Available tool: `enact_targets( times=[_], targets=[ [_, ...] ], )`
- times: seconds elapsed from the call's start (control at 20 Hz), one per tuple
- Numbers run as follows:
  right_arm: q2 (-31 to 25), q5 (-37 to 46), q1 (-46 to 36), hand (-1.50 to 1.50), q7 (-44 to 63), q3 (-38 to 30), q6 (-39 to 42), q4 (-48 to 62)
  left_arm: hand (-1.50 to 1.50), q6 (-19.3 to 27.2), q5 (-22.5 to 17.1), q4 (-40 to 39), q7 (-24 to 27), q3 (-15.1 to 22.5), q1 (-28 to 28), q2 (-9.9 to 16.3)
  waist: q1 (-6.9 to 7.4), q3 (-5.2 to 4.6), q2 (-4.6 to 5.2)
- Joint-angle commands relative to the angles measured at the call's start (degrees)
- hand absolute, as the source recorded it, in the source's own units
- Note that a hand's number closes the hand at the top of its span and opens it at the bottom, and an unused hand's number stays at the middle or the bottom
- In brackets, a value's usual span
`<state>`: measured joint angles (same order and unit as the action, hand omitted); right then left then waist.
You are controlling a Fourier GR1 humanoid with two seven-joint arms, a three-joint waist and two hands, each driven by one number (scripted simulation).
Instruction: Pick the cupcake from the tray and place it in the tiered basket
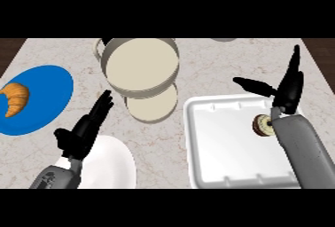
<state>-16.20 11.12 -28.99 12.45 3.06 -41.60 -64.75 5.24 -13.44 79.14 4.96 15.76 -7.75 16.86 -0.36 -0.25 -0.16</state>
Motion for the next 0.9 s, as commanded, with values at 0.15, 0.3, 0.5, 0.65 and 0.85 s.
enact_targets(
  times=[0.15, 0.3, 0.5, 0.65, 0.85],
  targets=[
    [-11.80, 11.64, -3.03, -1.50, 23.50, 11.04, 16.31, 5.18, 0.00, -0.26, 0.38, -1.38, 1.62, -0.06, 0.53, -0.42, -0.82, -0.71, -0.83],
    [-13.85, 13.33, -4.29, -1.50, 32.07, 16.04, 27.31, 6.20, 0.00, 0.33, 0.54, -1.91, 0.24, -0.65, -0.85, -0.13, -0.84, -0.77, -0.83],
    [-15.53, 11.32, -9.74, -1.50, 44.44, 19.41, 43.17, 1.74, 0.00, -0.44, 0.40, -1.42, 0.78, -0.24, 0.53, -0.09, -0.50, -0.37, -1.26],
    [-12.41, 9.43, -11.75, -1.50, 56.44, 21.31, 49.26, -5.98, 0.00, 0.82, 1.86, -3.13, 3.04, 0.75, 2.23, -1.82, -1.52, -0.14, -1.18],
    [-12.40, 6.58, -13.66, -1.50, 67.21, 20.43, 54.74, -12.71, 0.00, -0.54, 1.14, -1.24, 1.60, -0.17, 1.53, -0.63, -0.89, 0.09, -0.76]
  ],
)
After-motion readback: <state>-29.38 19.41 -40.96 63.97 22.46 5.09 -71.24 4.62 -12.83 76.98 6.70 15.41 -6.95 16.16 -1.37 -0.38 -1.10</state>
